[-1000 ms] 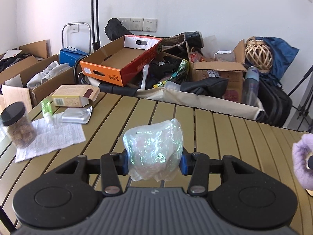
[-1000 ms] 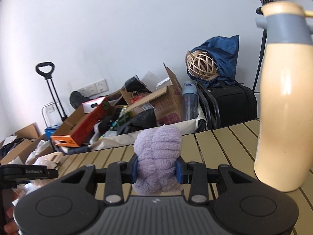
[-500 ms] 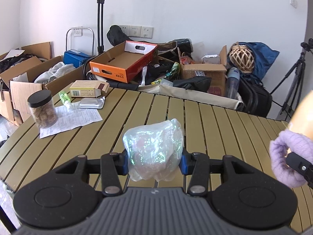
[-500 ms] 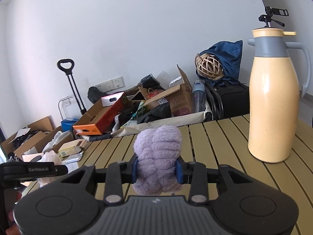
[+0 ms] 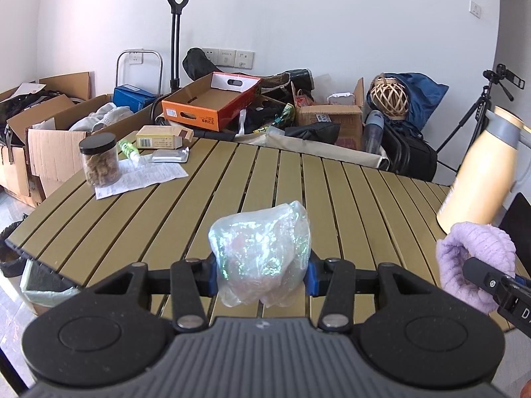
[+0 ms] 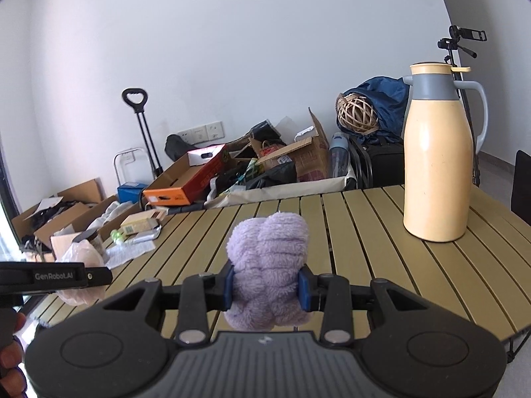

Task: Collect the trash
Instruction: 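Lift the sock and bag off the table and lower both tools toward the black bin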

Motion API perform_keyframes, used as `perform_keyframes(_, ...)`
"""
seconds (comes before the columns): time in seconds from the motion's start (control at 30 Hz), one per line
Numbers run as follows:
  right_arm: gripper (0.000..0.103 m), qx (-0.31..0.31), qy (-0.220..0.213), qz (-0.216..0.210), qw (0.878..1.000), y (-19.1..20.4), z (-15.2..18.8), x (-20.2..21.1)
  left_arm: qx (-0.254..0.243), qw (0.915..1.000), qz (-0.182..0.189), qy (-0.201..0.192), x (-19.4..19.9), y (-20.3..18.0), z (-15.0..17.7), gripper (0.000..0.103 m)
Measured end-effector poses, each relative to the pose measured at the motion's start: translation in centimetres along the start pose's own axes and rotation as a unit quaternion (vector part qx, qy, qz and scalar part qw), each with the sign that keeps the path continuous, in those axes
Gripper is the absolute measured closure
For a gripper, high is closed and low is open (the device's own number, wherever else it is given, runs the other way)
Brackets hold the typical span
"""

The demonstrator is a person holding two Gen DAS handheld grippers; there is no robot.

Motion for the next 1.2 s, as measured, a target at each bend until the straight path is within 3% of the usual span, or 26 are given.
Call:
perform_keyframes(0.67, 0.068, 0.038, 0.017, -0.012, 0.999, -0.7, 8.3, 7.8, -0.019, 0.9993, 0.031, -0.005, 5.9, 0.3, 9.9, 0.057)
perform_keyframes(1.2, 0.068, 0.048, 0.102, -0.018, 0.993, -2.0, 18.4, 8.4, -0.036, 0.9979, 0.052, 0.012, 6.9, -1.0, 18.9, 0.057)
Point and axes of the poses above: each gripper's, at about its wrist camera, not at the fingertips, and x roughly against the way its jaws point, y to its left, z to its underside, the point moved 5 cm from there along -x, roughly the way its jaws point, and after that the axes turned 4 degrees about -x, right-handed, at the moved point
